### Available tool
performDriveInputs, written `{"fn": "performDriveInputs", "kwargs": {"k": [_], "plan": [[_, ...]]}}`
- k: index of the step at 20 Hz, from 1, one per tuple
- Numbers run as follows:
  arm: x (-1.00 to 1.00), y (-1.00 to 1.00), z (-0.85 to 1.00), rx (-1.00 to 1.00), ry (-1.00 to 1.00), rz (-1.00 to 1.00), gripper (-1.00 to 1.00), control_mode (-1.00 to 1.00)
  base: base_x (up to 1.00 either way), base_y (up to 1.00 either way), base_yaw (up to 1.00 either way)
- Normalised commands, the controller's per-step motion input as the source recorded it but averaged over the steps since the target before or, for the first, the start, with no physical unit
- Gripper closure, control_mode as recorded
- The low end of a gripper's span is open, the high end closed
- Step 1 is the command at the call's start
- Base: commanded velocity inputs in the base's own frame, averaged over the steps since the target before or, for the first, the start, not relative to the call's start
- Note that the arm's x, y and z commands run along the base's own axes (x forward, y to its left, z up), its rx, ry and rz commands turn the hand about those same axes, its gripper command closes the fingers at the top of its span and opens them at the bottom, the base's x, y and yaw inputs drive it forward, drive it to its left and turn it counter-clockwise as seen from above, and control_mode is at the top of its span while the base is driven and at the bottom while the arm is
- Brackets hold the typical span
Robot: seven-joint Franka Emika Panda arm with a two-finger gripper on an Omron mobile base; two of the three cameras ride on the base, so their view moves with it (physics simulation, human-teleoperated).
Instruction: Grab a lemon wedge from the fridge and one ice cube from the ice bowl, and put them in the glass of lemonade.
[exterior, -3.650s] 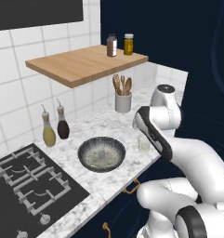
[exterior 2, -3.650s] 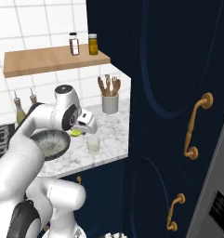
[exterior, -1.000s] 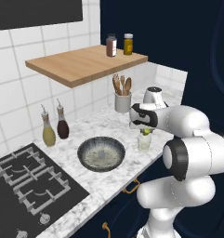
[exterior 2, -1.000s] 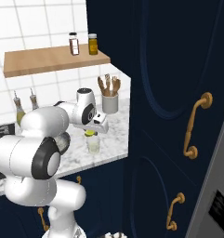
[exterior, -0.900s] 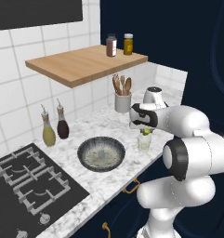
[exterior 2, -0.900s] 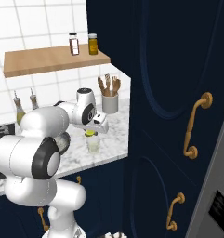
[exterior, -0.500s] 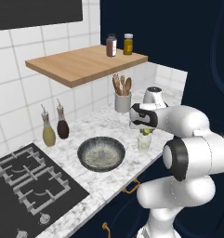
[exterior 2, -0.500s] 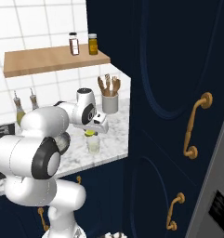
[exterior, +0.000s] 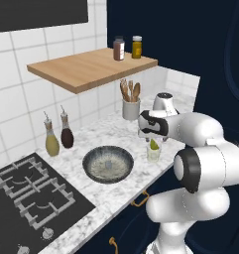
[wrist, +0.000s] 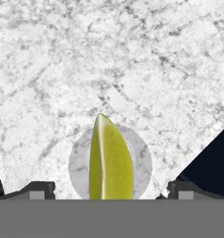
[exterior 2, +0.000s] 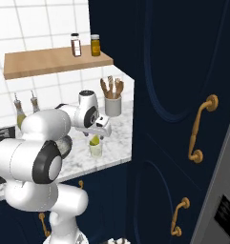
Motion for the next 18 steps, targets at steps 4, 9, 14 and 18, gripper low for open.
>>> {"fn": "performDriveInputs", "kwargs": {"k": [4,9,14,18], "plan": [[-0.06,0.00,0.08,0.00,-0.02,0.00,-1.00,-1.00,0.00,0.00,0.00],[-0.42,0.00,0.00,0.00,-0.23,0.02,-1.00,-1.00,0.00,0.00,0.00],[-0.62,0.00,0.13,0.00,-0.27,0.00,-1.00,-1.00,0.00,0.00,0.00],[-0.72,0.00,0.18,0.04,-0.11,0.00,-1.00,-1.00,0.00,0.00,0.00]]}}
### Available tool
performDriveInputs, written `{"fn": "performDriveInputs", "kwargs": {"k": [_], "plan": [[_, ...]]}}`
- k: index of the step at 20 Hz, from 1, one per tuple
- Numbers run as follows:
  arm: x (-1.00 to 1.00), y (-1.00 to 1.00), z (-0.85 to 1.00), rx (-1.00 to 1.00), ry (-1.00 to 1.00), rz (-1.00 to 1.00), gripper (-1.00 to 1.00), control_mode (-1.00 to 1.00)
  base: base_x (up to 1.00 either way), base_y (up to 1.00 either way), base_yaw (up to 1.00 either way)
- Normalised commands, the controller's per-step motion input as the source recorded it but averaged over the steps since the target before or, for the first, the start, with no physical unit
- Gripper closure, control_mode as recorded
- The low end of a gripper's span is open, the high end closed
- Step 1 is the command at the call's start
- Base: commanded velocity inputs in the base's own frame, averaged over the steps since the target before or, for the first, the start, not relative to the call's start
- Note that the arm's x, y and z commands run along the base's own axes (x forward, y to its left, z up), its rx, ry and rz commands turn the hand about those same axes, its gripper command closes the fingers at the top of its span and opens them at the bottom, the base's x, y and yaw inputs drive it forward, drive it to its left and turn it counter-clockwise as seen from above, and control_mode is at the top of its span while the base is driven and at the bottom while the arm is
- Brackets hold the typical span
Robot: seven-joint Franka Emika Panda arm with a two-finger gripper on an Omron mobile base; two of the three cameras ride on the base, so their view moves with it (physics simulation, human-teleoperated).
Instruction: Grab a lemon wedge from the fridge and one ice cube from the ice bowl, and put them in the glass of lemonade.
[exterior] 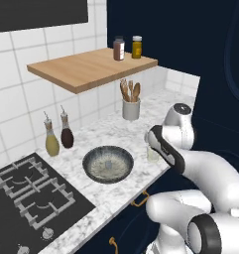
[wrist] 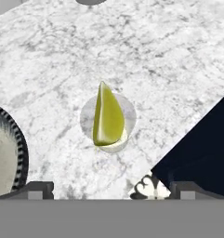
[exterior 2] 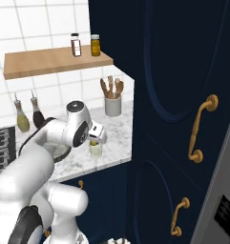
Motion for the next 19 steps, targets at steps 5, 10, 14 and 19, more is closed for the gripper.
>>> {"fn": "performDriveInputs", "kwargs": {"k": [5,10,14,19], "plan": [[-0.92,0.00,0.43,0.01,-0.01,0.01,-1.00,-1.00,0.00,0.00,0.00],[-0.80,0.00,1.00,-0.07,0.13,0.01,-1.00,-1.00,0.00,0.00,0.00],[-1.00,0.01,0.23,0.01,0.01,0.00,-1.00,-1.00,0.00,0.00,0.00],[-0.84,-0.01,0.15,0.04,0.00,0.00,-1.00,-1.00,0.00,0.00,0.00]]}}
